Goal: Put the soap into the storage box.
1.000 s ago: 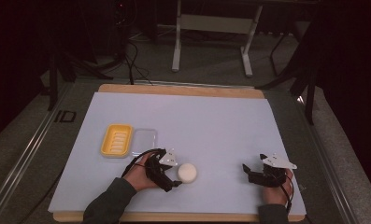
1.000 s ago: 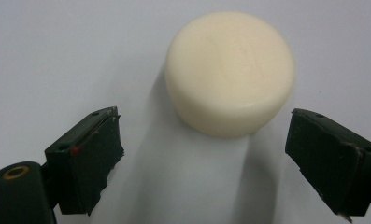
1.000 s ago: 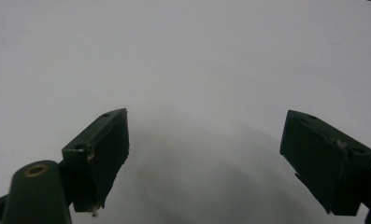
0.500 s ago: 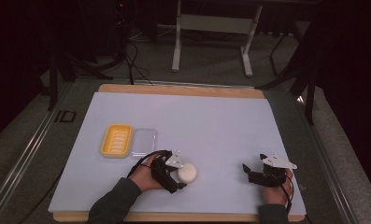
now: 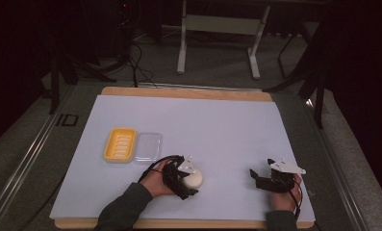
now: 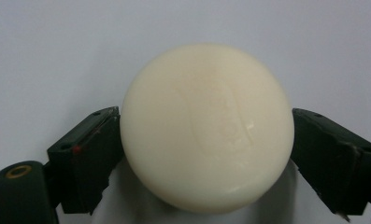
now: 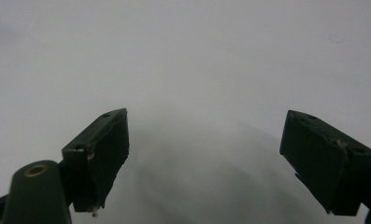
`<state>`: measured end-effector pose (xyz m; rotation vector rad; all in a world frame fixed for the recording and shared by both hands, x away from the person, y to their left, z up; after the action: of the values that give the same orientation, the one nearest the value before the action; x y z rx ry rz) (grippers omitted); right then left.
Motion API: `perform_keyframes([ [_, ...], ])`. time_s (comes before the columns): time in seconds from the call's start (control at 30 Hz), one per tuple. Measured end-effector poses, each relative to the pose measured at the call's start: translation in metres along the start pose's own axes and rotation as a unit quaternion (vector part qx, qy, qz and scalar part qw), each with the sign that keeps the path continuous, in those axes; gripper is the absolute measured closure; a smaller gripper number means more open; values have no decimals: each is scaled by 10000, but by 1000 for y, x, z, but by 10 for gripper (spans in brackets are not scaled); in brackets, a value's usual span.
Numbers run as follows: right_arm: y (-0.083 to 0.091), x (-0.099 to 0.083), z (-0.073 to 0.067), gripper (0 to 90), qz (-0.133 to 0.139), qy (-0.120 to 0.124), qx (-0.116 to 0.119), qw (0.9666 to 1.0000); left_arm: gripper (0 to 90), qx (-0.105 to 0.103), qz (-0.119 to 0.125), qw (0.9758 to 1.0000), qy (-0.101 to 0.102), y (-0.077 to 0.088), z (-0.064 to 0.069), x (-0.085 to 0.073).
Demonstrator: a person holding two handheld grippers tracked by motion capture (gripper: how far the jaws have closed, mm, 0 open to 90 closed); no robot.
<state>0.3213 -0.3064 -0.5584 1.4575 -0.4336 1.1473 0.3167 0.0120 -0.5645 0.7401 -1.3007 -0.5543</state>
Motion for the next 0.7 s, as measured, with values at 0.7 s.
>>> perform_keyframes([
  [0.7,0,0,0,156,-2,3,8,10000,250,73,46,10000,-43,3,-1,0],
])
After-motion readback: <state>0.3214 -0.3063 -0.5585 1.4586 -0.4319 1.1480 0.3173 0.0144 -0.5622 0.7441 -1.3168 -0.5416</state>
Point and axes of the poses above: each handheld gripper's, and its own axes: y roughly backward along the jaws, x roughly out of its top, z roughly to its right, the point moved 4 cm from there along -y, roughly forward along the jaws, and after that the axes turned 8 degrees about -x, right-handed, at the moved point
